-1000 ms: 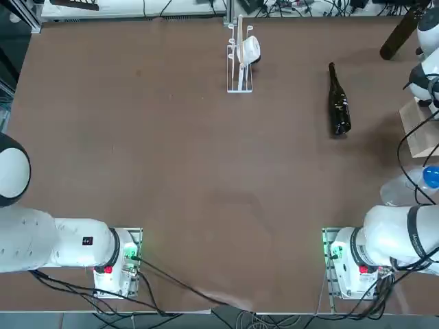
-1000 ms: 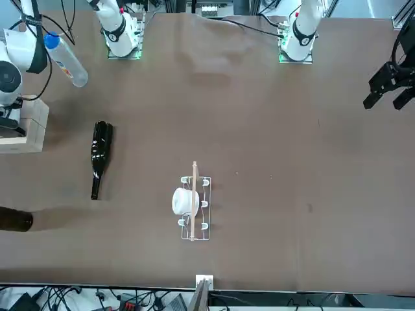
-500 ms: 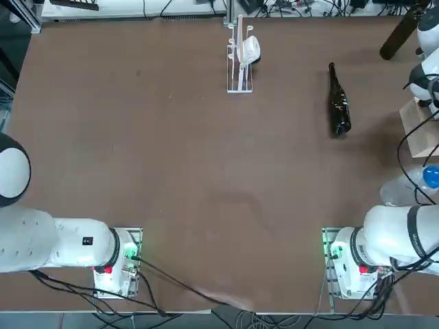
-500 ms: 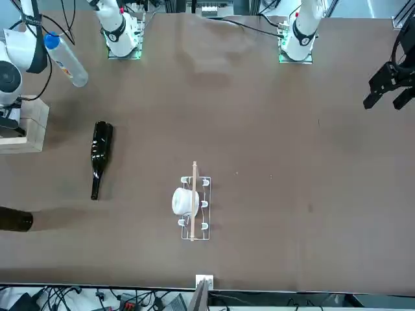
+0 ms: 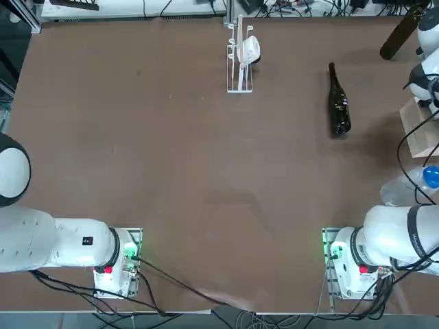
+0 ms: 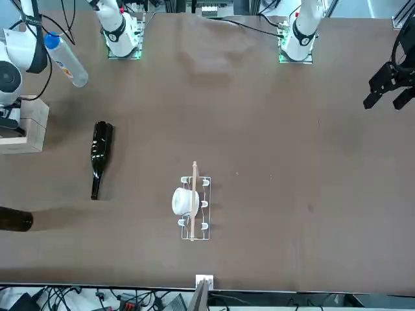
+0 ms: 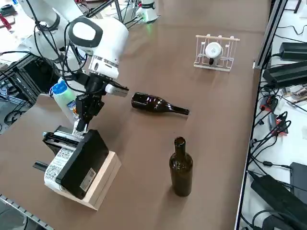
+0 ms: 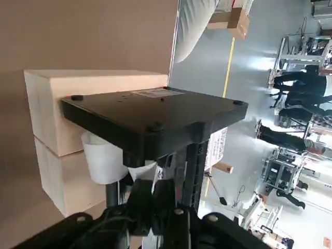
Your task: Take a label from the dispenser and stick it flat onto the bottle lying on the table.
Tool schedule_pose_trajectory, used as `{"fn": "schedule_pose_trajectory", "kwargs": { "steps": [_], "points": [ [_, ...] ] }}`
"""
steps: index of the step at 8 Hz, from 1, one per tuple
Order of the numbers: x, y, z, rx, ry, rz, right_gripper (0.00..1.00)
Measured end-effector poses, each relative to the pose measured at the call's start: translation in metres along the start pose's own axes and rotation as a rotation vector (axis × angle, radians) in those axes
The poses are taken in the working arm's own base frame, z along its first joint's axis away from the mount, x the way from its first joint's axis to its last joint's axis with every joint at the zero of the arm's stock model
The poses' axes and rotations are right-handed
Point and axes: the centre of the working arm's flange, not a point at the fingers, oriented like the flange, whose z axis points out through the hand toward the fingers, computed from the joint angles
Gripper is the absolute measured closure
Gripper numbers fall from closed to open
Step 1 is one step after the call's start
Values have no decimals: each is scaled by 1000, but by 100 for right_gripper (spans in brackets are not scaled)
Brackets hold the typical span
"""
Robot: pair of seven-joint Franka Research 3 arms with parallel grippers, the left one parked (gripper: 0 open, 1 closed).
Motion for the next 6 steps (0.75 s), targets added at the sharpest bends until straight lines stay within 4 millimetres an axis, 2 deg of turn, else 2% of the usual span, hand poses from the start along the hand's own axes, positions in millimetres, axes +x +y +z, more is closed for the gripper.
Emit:
{"fn": "schedule_pose_trajectory", "kwargs": {
  "steps": [6],
  "points": [
    [-5,18,-13,-17,24,-6,98]
  ]
}}
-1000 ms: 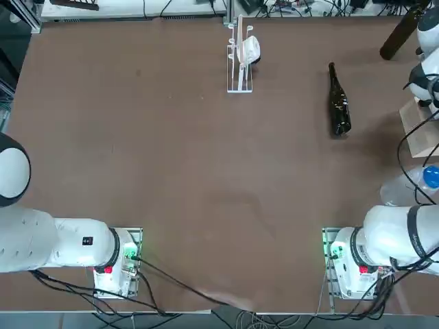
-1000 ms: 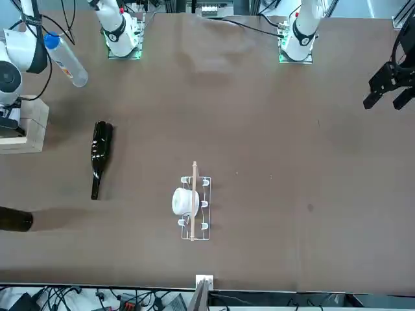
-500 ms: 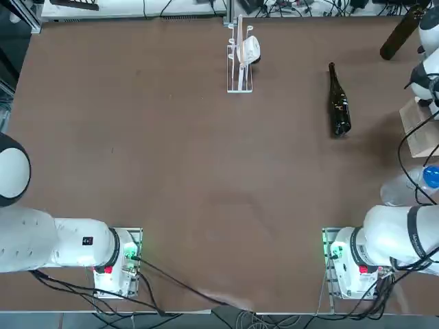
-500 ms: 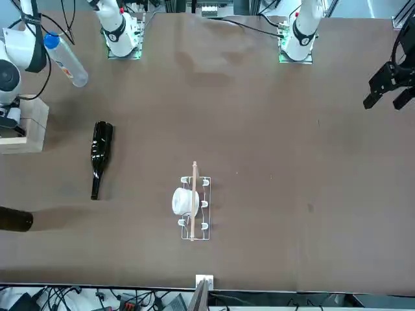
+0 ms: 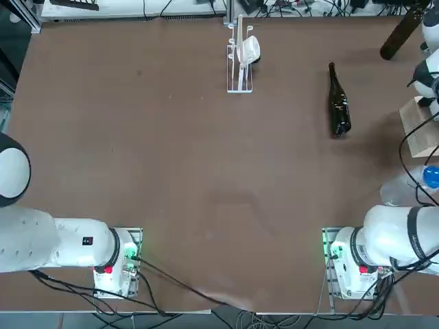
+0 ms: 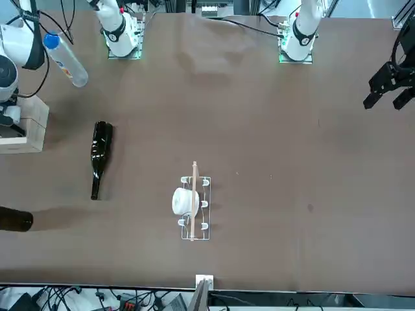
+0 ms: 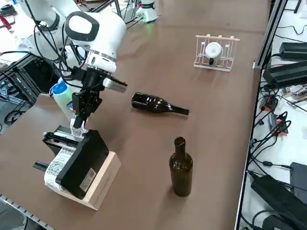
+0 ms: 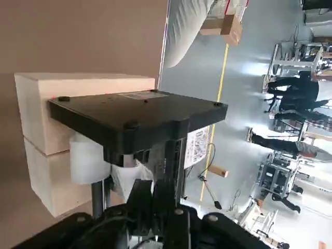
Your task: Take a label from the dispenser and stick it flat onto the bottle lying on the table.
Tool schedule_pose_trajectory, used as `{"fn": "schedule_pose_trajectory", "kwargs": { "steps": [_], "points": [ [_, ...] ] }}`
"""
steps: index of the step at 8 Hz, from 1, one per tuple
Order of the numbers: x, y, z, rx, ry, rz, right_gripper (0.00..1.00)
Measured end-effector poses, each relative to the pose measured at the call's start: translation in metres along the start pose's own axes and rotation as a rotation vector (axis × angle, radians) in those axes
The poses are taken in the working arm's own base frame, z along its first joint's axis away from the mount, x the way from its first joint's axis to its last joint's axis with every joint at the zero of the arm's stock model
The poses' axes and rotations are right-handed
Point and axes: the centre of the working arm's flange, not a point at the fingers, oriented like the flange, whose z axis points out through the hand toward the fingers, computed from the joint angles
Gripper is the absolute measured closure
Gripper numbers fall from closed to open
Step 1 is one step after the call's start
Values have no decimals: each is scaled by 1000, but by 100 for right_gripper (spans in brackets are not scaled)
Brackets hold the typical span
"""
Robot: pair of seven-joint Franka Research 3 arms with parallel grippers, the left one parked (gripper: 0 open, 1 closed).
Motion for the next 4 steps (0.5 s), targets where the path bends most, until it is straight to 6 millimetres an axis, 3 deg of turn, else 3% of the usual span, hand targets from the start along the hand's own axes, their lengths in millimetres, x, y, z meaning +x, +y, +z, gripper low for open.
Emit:
{"fn": "schedule_pose_trajectory", "kwargs": {
  "steps": [4],
  "points": [
    [-5,11,-10,-12,7,-21,98]
  ]
}}
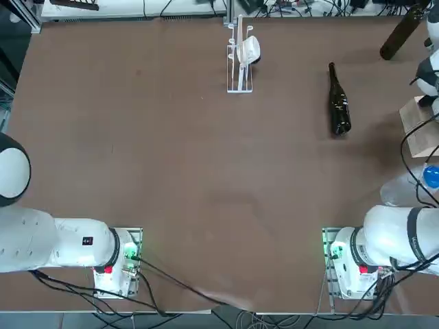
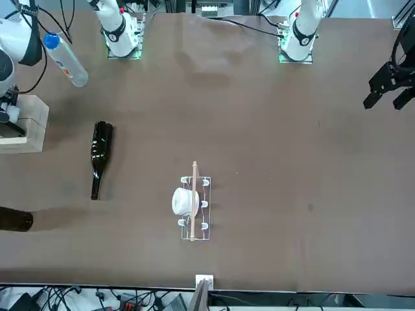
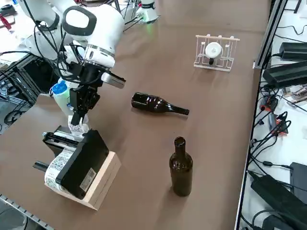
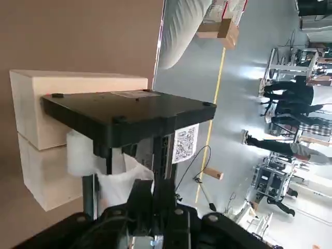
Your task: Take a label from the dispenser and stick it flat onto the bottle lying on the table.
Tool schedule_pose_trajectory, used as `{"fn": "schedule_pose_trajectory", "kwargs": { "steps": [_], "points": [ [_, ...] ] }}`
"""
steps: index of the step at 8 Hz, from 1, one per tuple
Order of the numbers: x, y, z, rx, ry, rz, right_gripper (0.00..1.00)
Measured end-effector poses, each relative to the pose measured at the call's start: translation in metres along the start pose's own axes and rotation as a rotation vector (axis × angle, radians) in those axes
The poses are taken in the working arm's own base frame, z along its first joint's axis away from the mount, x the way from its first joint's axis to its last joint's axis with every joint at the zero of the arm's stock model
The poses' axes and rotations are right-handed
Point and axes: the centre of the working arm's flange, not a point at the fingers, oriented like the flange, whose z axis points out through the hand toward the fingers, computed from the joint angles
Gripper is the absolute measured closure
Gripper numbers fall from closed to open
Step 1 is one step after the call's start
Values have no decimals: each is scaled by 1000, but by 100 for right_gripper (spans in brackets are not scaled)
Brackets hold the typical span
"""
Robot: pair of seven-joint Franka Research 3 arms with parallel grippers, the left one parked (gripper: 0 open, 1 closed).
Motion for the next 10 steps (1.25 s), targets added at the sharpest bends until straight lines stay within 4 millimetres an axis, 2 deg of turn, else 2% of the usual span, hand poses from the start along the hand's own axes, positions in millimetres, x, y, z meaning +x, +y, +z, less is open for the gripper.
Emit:
{"fn": "schedule_pose_trajectory", "kwargs": {
  "steps": [6,10],
  "points": [
    [-7,18,-22,-14,-22,-39,98],
    [8,-16,-54,30,-16,-23,98]
  ]
}}
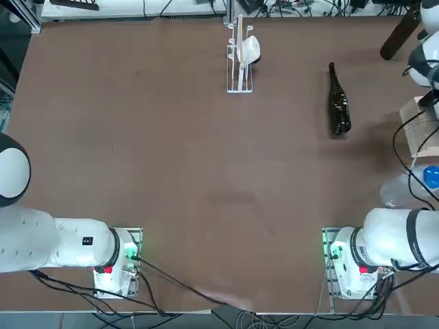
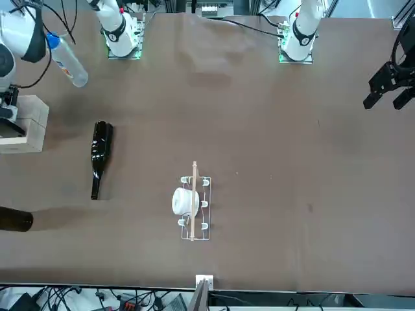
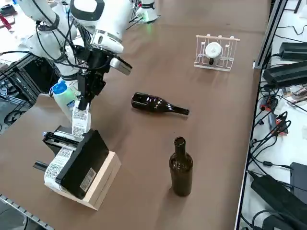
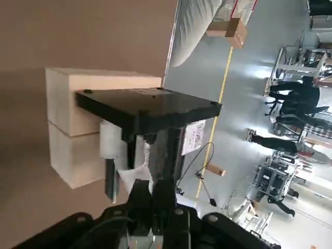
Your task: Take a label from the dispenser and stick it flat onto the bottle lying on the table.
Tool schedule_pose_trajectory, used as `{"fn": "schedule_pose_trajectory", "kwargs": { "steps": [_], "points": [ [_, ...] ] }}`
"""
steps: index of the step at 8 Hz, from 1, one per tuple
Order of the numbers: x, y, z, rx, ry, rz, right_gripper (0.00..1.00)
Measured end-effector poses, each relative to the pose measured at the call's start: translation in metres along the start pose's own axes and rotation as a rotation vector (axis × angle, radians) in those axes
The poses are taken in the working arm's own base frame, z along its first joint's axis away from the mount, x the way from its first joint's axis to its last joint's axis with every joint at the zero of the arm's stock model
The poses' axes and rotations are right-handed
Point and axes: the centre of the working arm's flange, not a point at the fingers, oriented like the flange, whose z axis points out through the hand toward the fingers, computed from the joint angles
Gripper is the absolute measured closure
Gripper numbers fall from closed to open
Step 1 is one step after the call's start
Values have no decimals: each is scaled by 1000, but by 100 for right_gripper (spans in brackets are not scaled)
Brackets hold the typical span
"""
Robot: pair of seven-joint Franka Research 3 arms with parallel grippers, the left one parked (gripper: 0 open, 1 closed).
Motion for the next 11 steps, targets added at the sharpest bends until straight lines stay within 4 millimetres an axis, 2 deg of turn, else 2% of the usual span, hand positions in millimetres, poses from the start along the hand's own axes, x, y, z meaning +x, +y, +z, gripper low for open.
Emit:
{"fn": "schedule_pose_trajectory", "kwargs": {
  "steps": [4,8,11],
  "points": [
    [20,-48,-14,32,-2,73,98],
    [31,-82,-25,23,2,120,98],
    [38,-104,-26,31,-3,141,98]
  ]
}}
